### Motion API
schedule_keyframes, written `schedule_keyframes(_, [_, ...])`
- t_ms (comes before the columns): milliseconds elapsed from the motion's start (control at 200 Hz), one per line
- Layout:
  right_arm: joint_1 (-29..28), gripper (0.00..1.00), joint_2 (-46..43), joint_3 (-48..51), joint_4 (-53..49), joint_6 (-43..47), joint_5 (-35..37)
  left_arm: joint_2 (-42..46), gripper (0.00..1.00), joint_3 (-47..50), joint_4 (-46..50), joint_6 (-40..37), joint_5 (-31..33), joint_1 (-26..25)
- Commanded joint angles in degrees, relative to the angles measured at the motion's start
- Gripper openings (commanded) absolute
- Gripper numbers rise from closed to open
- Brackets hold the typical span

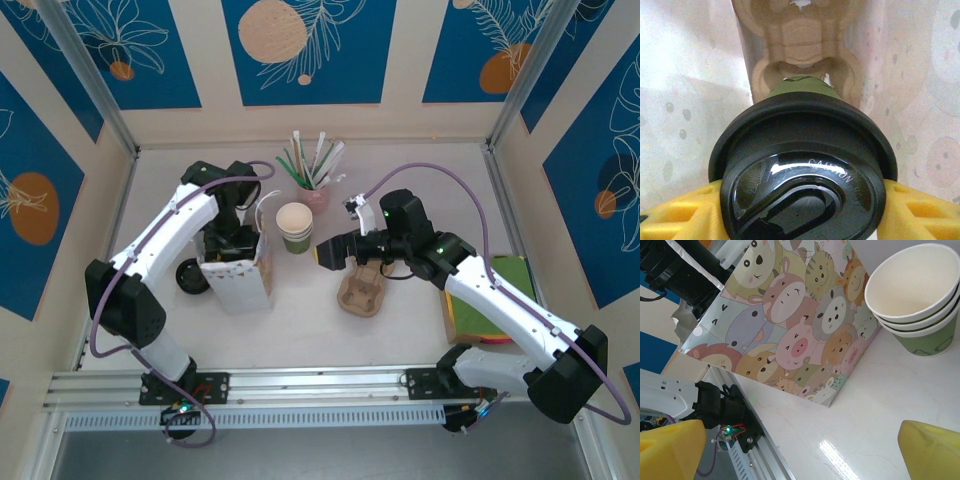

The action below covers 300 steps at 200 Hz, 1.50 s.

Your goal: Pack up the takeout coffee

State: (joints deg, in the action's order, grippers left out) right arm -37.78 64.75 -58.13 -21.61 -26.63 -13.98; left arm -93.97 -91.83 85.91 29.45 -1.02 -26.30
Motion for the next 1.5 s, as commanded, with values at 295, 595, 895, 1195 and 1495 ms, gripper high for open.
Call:
schedule_keyframes(295, [0.2,0.99,0.6,-0.4,0.5,-0.5,-1.2,0.3,0.56,-1.9,1.0,-0.7,0.8,0.7])
schedule_keyframes(595, [0.3,0.99,0.6,-0.5,0.5,-0.5,-1.2,0.2,0.56,-1.5,0.9,-0.7,0.5,0.7])
schedule_keyframes(895, [0.4,0.99,0.7,-0.6,0.5,-0.4,-1.2,0.3,0.56,-1.8,0.2,-0.9,-0.2,0.7])
schedule_keyframes(1195, [0.4,0.99,0.8,-0.7,0.4,-0.4,-1.3,0.3,0.56,-1.9,-0.5,-1.1,-1.1,0.6])
schedule_keyframes(1495, [0.4,0.99,1.1,-0.8,0.4,-0.4,-1.4,0.1,0.56,-1.9,-0.5,-1.2,-1.1,0.6])
